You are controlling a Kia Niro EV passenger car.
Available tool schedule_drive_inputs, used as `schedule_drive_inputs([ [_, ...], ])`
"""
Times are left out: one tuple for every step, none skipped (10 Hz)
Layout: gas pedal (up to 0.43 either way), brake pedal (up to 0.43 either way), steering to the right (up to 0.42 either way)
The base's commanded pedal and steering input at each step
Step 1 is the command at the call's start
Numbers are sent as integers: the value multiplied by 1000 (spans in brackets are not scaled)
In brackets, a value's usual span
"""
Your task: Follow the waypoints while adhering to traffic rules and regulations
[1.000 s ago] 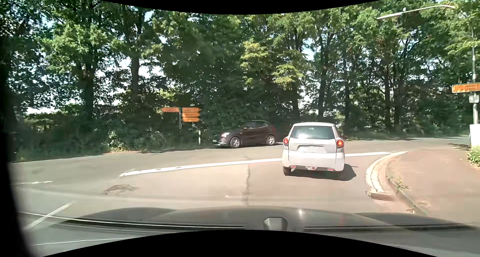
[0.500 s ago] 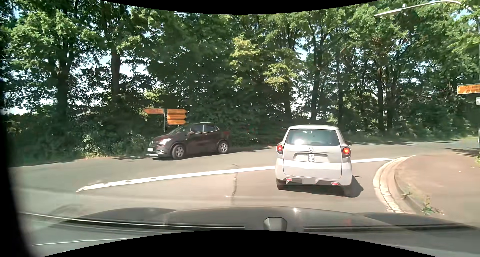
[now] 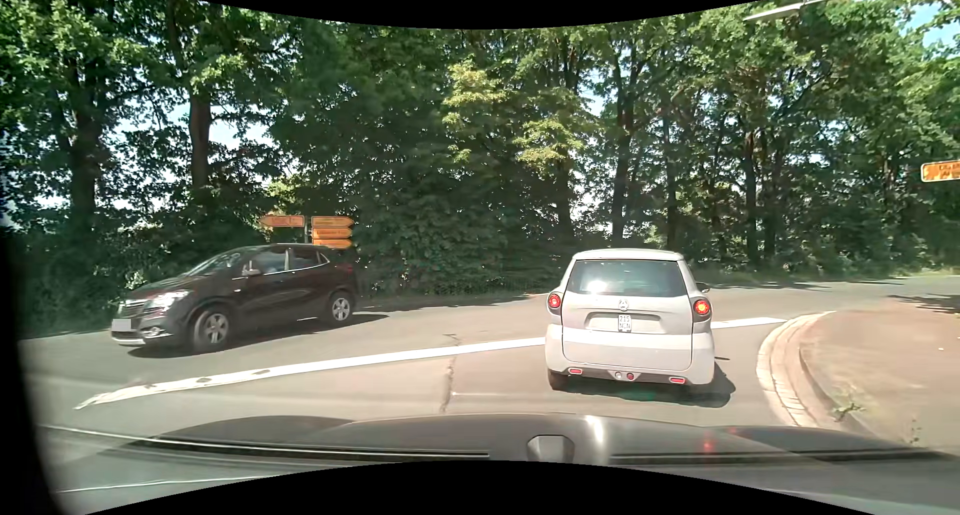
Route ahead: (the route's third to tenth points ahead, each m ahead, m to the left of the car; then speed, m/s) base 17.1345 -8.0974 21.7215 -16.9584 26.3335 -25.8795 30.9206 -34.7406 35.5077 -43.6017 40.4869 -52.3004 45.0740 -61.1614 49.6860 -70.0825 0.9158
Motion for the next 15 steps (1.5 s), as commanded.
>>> schedule_drive_inputs([
  [0,61,147],
  [0,6,146],
  [0,6,145],
  [0,6,145],
  [0,6,144],
  [0,6,144],
  [47,6,145],
  [177,6,148],
  [177,6,150],
  [177,6,153],
  [177,6,159],
  [130,6,164],
  [0,6,165],
  [0,6,165],
  [0,6,165],
])
